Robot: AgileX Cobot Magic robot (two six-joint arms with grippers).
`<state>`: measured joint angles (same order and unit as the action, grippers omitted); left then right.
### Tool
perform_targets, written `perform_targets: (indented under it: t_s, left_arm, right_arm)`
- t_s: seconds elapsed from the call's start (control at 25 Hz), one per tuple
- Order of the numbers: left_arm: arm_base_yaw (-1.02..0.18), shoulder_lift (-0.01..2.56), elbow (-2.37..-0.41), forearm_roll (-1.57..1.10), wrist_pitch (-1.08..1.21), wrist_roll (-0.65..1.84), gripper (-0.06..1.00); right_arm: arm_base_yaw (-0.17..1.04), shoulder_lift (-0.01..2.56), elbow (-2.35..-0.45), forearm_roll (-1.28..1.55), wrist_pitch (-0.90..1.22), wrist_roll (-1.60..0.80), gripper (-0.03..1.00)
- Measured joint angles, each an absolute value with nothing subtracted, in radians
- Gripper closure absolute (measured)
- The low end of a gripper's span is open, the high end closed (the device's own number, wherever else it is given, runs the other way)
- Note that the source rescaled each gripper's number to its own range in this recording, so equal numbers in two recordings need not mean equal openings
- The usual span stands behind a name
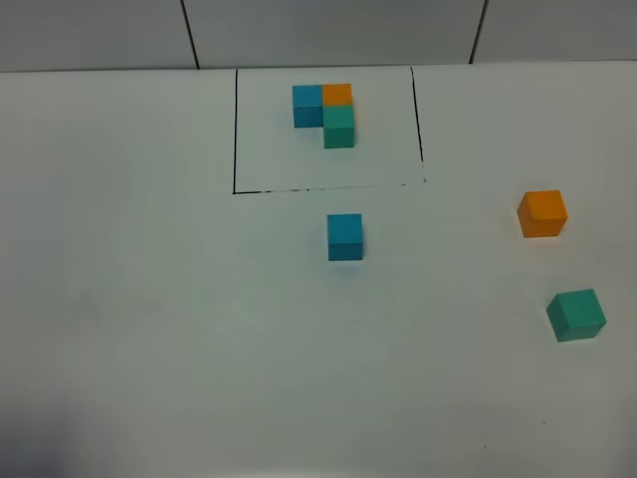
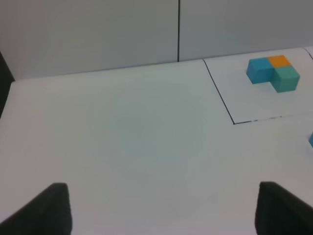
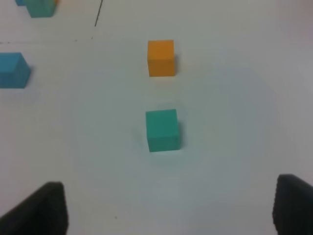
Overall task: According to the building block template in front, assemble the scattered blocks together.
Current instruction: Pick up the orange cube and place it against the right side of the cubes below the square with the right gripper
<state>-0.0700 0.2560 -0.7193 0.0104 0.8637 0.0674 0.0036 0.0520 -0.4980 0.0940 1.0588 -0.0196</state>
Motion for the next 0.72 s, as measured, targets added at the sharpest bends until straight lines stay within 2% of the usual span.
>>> perform_targets:
  t_s: [0.52,0.72]
  left_arm:
    - [-0.070,0.010,-0.554,-0.058,0.969,0.094,0.25]
    - [-0.070,-0.005,-0.523,-0.132,1.011,0.154,0.25]
  right_arm:
    - [0.004,0.052,-0.498,0.094,1.057,-0.020,0.25]
    - [0.004,0.052,-0.498,0.094,1.057,-0.020,0.25]
